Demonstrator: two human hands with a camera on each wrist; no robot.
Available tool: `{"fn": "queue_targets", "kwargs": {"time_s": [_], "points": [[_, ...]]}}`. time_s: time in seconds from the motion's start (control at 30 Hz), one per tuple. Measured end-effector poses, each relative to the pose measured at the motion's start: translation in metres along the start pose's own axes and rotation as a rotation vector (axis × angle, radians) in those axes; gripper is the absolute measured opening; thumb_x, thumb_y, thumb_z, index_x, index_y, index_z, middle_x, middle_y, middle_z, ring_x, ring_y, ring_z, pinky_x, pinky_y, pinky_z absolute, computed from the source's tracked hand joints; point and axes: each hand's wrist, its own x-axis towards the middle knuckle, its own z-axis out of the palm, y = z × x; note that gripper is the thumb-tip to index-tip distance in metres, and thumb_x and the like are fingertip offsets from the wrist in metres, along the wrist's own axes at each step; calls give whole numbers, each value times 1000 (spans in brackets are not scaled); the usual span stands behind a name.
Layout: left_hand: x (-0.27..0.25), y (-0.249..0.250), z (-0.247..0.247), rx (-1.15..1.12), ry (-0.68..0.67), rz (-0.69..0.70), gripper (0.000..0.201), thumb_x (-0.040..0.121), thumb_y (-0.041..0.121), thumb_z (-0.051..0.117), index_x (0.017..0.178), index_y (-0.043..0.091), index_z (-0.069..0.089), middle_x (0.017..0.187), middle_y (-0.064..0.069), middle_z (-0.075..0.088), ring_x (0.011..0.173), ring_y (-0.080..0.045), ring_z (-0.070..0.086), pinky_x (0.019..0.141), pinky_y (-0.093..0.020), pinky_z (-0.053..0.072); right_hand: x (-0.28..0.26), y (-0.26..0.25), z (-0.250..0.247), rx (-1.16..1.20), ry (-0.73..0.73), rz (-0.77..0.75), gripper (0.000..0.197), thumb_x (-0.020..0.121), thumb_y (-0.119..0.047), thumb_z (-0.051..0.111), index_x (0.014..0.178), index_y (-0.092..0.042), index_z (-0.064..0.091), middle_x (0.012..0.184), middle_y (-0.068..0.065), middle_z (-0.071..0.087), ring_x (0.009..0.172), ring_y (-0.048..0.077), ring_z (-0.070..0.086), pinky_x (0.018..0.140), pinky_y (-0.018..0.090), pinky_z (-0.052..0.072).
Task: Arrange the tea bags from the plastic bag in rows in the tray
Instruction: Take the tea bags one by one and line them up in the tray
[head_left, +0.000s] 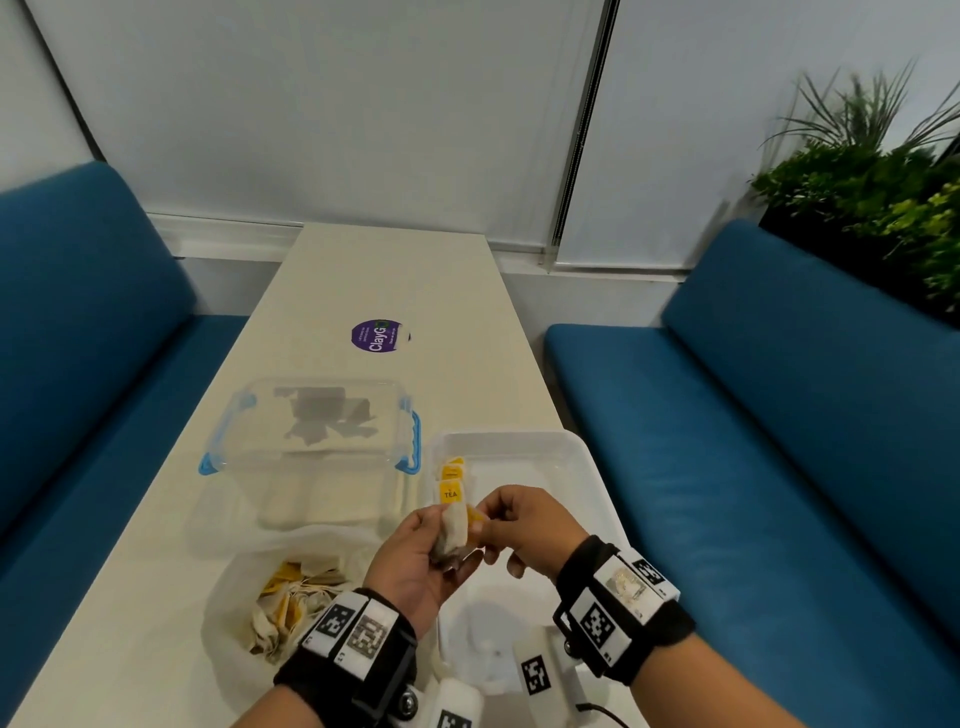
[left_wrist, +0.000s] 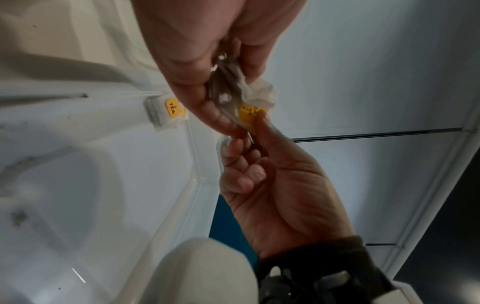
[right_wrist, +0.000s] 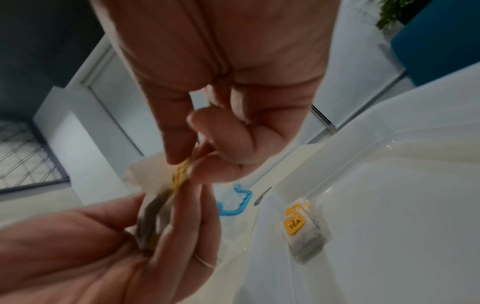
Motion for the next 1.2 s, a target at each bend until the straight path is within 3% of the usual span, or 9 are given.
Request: {"fn": "queue_targets", "kwargs": {"time_s": [0.2,0.33,0.43,0.57,0.7,0.77,1.03,1.13,1.2], "points": [[4,1,-6,-141,108,-125,28,101,16,33,125,14,48,98,-18,61,81,-29,61,54,-40,57,0,1,-5,58,98,-13,12,88,-15,63,76,-13,61,69,5,63,55,13,55,40,18,38],[2,1,-6,-101,163,-211,43,94,49,40,87,8,50,87,-13,58,78,-26,59,45,-34,57,6,-2,-9,-121,218,-126,18,91,-19,58,74,-21,56,66,-4,58,55,6,52,45,10,37],[4,0,-9,-52,158,-219,43,84,54,53,81,12,48,85,-9,56,74,-24,59,48,-31,55,11,-7,-14,-73,214,-119,19,94,-19,54,75,-21,55,69,-4,59,57,3,53,42,11,35],[4,0,-9,45,140,-202,27,75,38,68,81,16,53,76,-3,54,61,-14,51,45,-24,49,26,-6,-20,-85,199,7,19,97,-23,48,79,-18,52,77,7,63,67,22,52,42,21,35],[6,-1,-12,42,134,-188,16,71,14,69,74,13,54,65,-1,49,47,-10,46,39,-20,43,44,-5,-22,-280,176,142,15,98,-20,43,85,-15,49,65,2,56,38,3,49,35,17,32],[7,-2,-15,16,135,-175,17,74,4,64,70,14,51,61,-1,47,42,-8,47,39,-19,42,54,-2,-21,-393,135,206,11,98,-20,42,90,-14,48,65,0,54,43,3,49,40,17,35],[3,2,-20,25,153,-249,5,79,9,56,74,7,56,70,-5,59,53,-13,51,41,-19,40,95,10,2,-530,-62,320,27,93,-12,54,71,-21,41,82,2,58,79,14,68,43,15,39],[2,4,-22,31,153,-242,7,80,8,55,74,8,56,71,-6,61,57,-15,51,42,-20,40,110,12,5,-562,-53,299,32,89,-10,56,66,-25,40,73,-2,55,43,-1,60,37,14,42],[2,6,-25,24,152,-236,4,81,7,55,77,8,56,73,-7,63,57,-16,52,42,-21,41,116,14,8,-595,-20,302,31,87,-8,59,65,-25,42,68,-3,51,46,7,56,39,18,43]]}}
